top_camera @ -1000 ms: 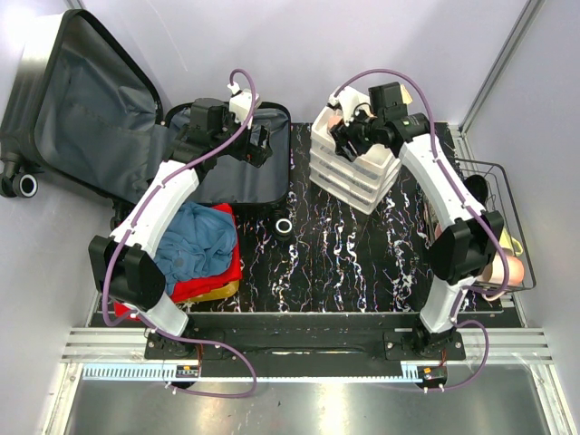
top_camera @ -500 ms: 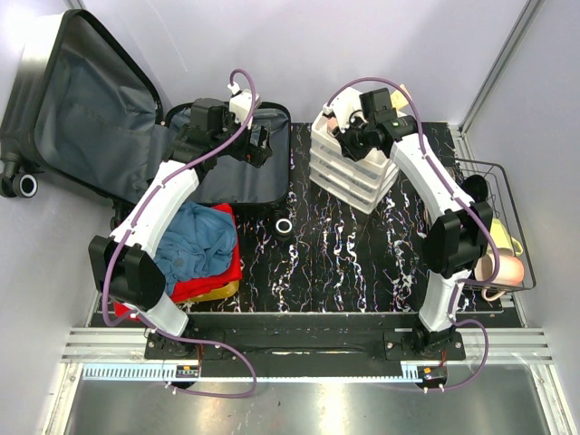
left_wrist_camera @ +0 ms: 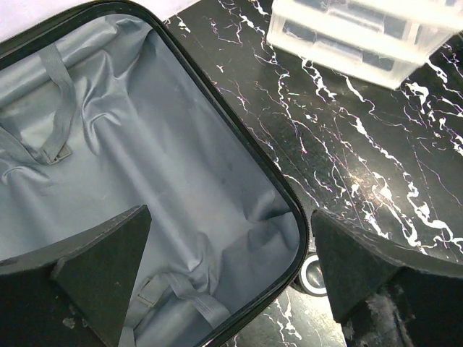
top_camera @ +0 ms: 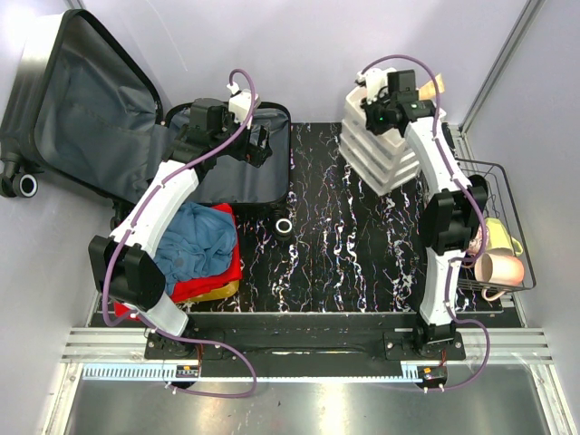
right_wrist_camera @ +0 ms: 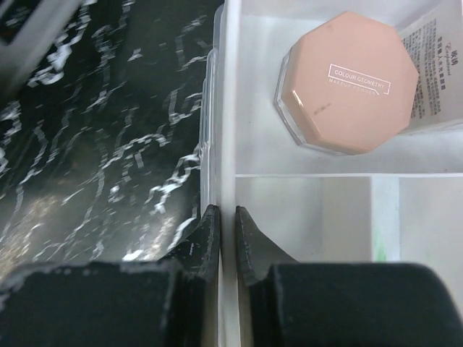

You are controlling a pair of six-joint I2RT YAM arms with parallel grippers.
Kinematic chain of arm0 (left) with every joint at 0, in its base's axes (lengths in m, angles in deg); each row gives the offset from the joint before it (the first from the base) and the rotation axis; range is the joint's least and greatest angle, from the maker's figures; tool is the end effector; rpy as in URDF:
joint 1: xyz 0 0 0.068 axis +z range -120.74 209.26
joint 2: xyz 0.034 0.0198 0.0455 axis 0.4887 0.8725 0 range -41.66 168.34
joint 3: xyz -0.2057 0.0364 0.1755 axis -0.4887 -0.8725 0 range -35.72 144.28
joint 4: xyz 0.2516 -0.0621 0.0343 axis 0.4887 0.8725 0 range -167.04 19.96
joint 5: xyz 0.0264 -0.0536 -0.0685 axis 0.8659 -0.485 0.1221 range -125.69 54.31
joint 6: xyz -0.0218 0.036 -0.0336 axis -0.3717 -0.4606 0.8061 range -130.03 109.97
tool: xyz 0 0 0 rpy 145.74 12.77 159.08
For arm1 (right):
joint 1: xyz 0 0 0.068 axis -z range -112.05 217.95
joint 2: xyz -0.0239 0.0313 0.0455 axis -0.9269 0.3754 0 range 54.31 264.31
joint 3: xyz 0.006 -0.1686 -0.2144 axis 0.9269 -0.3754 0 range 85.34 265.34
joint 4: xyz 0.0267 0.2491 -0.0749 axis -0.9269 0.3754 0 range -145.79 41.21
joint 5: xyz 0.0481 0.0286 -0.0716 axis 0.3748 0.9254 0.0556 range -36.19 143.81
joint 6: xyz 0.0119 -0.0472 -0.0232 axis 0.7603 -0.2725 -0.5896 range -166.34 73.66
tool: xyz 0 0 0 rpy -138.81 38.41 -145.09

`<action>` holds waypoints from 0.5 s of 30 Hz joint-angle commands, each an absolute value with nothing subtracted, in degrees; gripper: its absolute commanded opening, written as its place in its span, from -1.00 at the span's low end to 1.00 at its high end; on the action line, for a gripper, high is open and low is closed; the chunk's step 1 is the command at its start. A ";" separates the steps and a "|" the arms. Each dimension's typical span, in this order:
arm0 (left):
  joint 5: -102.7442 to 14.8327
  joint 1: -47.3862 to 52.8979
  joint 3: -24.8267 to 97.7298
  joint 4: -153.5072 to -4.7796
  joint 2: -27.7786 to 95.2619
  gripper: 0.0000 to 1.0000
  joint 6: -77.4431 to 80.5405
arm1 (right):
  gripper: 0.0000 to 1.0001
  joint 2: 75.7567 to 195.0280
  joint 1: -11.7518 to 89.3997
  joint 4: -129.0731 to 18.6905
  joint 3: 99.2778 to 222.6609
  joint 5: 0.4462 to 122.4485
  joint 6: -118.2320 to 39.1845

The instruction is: Open, take out, and arrange the luggage

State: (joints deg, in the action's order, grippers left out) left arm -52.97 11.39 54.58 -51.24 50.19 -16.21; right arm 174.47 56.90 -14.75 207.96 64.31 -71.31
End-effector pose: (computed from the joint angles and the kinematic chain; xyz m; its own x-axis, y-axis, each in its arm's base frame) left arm 0.3498 -0.1238 0.3811 -0.3762 0.2294 -0.8977 0.5879 0.8080 -0.0399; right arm 0.4700 0.0983 0.3443 -0.4161 -0.5042 -0.7567 -0.5560 0.7996 -0.2270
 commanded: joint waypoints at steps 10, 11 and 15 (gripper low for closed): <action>-51.25 12.20 52.70 -54.89 47.28 0.98 -16.18 | -1.00 188.60 66.89 -19.04 230.79 48.46 -69.02; -51.34 12.20 52.61 -54.89 47.37 0.98 -16.18 | -1.00 189.04 67.07 -19.48 231.66 47.49 -69.10; -51.34 12.38 52.88 -54.80 47.63 0.98 -16.53 | -1.00 190.28 67.60 -21.94 231.94 43.45 -68.58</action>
